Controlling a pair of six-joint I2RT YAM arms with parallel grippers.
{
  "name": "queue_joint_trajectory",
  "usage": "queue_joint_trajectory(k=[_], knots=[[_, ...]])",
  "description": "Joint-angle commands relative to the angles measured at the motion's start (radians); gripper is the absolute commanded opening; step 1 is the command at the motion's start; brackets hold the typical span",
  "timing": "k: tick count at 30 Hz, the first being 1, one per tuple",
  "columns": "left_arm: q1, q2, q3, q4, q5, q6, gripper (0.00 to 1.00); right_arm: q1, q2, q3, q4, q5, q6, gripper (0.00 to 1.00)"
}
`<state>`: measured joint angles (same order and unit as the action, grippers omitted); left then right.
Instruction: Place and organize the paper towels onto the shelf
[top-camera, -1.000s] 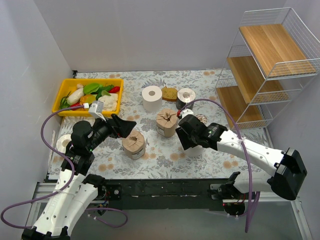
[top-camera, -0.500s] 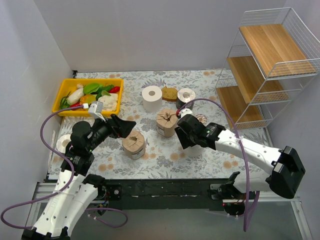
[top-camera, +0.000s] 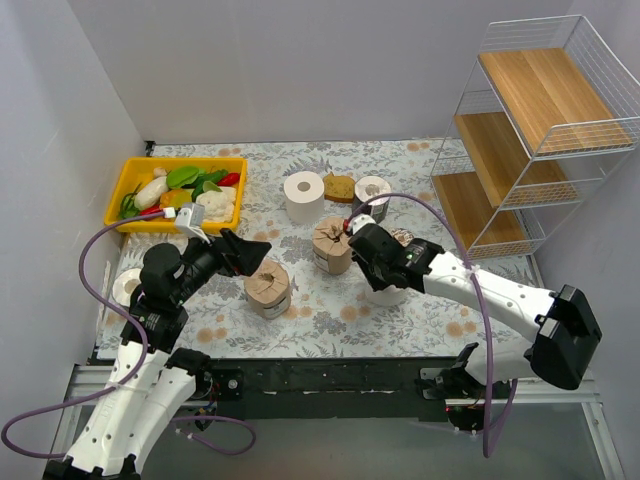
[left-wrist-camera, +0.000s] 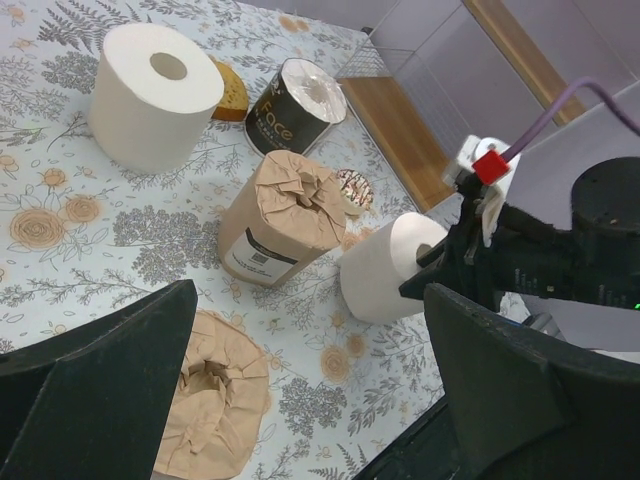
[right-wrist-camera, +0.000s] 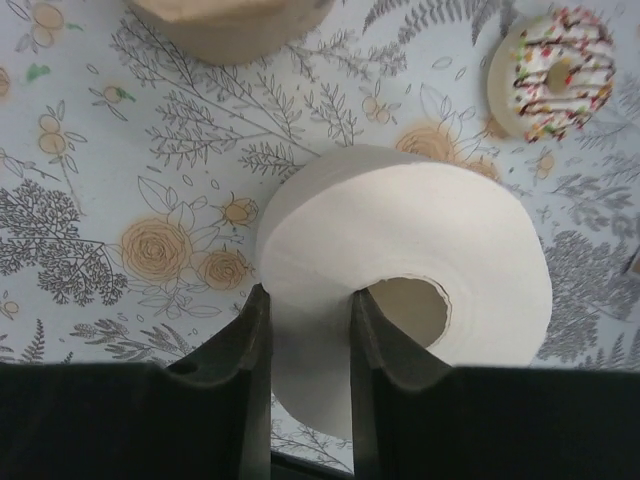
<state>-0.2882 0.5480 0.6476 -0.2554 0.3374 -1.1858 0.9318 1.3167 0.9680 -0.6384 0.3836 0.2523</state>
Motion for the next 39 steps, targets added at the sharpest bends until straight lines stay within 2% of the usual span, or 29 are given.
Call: queue_joint_trajectory(k=[1,6,10,12,13,14,15,16,20,25,28,33,39], knots=[[0.001,-0.017,0.004,-0.008,-0.017,0.009,0.98,0.006,-0.002,0.234,-0.081,0.073,-0.169,0.09],[0.0,-0.031,0.006,-0.013,-0.028,0.009,0.98,0.006,0.055,0.596,-0.194,0.181,-0.387,0.09],[0.001,-0.04,0.006,-0.018,-0.041,0.011,0.98,0.006,0.104,0.816,-0.19,0.3,-0.586,0.1],[0.001,-0.043,0.006,-0.018,-0.041,0.011,0.98,0.004,0.087,0.833,-0.062,0.394,-0.692,0.11],[0.001,-0.043,0.006,-0.018,-0.041,0.011,0.98,0.002,0.078,0.83,0.0,0.412,-0.82,0.11],[0.001,-0.043,0.006,-0.018,-0.041,0.011,0.98,-0.001,0.067,0.831,0.055,0.431,-0.872,0.12],[0.0,-0.042,0.006,-0.019,-0.043,0.009,0.98,-0.011,0.05,0.836,0.162,0.457,-0.93,0.12],[0.001,-0.045,0.007,-0.021,-0.043,0.011,0.98,-0.022,0.044,0.85,0.207,0.457,-1.006,0.11],[0.001,-0.048,0.007,-0.021,-0.044,0.009,0.98,-0.129,0.032,0.894,0.341,0.429,-1.134,0.12],[0.001,-0.046,0.006,-0.021,-0.043,0.009,0.98,-0.37,0.116,1.08,0.225,0.262,-1.102,0.13],[0.001,-0.049,0.006,-0.021,-0.046,0.009,0.98,-0.448,0.107,1.045,0.285,0.239,-1.127,0.13],[0.001,-0.046,0.004,-0.021,-0.048,0.008,0.98,-0.614,0.14,1.086,0.266,0.112,-1.024,0.14],[0.001,-0.037,0.006,-0.022,-0.047,0.009,0.98,-0.68,0.193,1.1,0.267,0.077,-0.979,0.19]])
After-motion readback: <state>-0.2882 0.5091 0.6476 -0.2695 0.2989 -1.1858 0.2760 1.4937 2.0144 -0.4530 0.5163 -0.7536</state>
